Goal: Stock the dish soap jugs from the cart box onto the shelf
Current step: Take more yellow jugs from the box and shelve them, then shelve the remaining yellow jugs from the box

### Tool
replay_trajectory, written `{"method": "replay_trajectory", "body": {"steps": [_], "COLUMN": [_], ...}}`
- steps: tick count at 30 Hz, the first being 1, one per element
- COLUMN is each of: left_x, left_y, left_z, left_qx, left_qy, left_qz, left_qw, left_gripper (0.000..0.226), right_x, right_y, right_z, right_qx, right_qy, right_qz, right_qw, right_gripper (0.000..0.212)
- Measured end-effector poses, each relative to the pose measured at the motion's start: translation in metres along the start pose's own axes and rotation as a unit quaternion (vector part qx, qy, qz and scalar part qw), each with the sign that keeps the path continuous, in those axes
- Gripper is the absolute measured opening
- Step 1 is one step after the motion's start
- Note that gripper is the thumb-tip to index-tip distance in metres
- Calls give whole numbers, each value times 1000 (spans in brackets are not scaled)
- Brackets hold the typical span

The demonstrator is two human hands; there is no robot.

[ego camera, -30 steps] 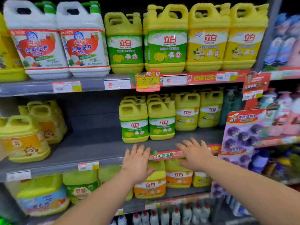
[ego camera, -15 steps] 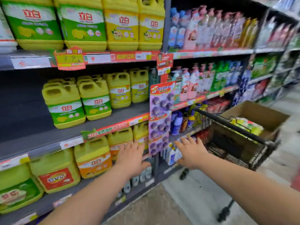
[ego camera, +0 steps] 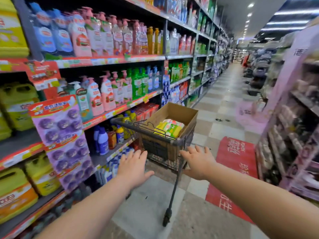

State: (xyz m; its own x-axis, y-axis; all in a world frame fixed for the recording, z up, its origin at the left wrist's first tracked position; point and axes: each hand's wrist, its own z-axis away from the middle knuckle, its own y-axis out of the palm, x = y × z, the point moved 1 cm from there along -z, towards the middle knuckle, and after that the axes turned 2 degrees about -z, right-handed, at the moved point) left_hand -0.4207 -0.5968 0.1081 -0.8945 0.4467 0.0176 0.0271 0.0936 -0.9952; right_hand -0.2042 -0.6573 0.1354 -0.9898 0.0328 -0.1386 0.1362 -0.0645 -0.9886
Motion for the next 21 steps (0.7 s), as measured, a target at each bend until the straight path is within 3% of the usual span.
{"method": "replay_trajectory", "body": {"steps": [8,21], "left_x": [-147,-260], "left_y": [10,35], "left_z": [-83,-203], "left_qx": [3,25], "left_qy": [52,120], "left_qz": [19,13], "left_qw": [998,992], "left_gripper": [83,78], "right_x": [-145,-281], "right_y": [17,56], "right_z": [13,-28], "right_qx": [28,50], "right_qy": [46,105], "right_qz": [14,-12], "right_qw": [998,993], "right_gripper": [72,75]}}
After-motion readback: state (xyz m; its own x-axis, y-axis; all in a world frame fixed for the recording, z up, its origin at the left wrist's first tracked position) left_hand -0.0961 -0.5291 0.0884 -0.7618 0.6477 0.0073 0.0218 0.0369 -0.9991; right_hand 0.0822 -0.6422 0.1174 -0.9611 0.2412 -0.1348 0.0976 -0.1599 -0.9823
